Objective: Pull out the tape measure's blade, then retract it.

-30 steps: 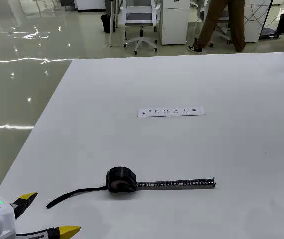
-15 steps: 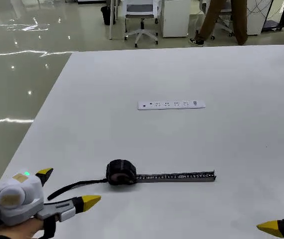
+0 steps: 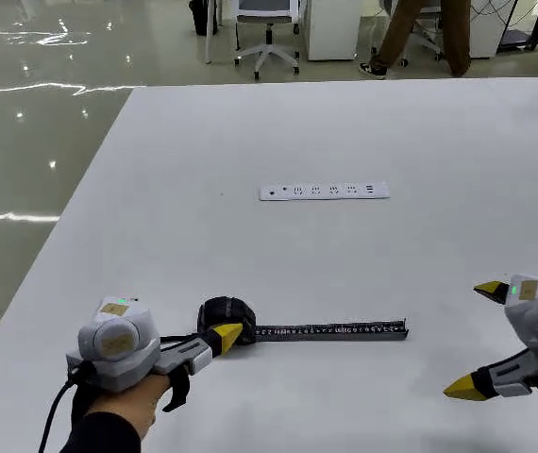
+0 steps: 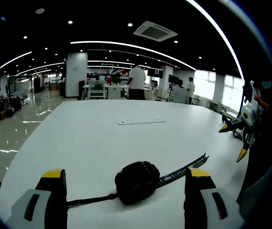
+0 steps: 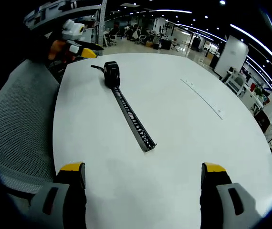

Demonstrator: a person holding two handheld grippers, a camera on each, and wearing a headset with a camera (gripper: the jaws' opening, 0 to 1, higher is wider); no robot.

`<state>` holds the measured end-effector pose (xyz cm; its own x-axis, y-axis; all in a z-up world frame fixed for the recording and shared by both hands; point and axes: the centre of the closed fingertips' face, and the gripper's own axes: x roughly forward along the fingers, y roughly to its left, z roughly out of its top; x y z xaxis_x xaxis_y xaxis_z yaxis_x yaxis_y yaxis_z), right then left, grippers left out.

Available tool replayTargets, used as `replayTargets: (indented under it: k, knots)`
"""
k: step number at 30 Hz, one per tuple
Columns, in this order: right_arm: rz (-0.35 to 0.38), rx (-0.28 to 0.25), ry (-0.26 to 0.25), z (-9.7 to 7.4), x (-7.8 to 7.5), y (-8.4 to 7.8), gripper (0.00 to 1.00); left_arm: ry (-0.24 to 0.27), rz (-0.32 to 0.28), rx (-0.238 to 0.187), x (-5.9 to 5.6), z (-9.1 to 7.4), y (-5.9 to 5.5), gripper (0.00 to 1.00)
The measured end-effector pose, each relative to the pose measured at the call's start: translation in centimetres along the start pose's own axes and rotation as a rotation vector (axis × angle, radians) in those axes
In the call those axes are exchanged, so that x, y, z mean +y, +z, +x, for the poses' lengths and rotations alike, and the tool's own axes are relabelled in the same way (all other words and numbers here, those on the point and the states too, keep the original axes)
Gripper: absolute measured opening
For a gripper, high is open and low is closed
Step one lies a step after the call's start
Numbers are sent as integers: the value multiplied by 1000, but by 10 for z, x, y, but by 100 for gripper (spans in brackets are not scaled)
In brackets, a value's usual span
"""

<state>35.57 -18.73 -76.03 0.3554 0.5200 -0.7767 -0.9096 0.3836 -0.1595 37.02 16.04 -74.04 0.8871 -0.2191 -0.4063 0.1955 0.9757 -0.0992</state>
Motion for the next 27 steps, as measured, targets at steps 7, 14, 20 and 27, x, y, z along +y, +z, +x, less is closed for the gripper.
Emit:
replayTargets:
  k: [7, 14, 20, 27]
  knots:
    - [-83, 53, 81, 34, -12, -1, 87, -10, -41, 42, -4, 6, -34, 100]
    - [-198, 157, 218, 57, -14, -6, 64, -52, 30, -39, -15, 9, -19, 100]
    - [-245, 210, 288, 74, -19, -8, 46, -63, 76, -27, -21, 11, -21, 100]
    - [-258, 240, 324, 85, -13, -13, 31, -60, 65, -19, -19, 12, -23, 100]
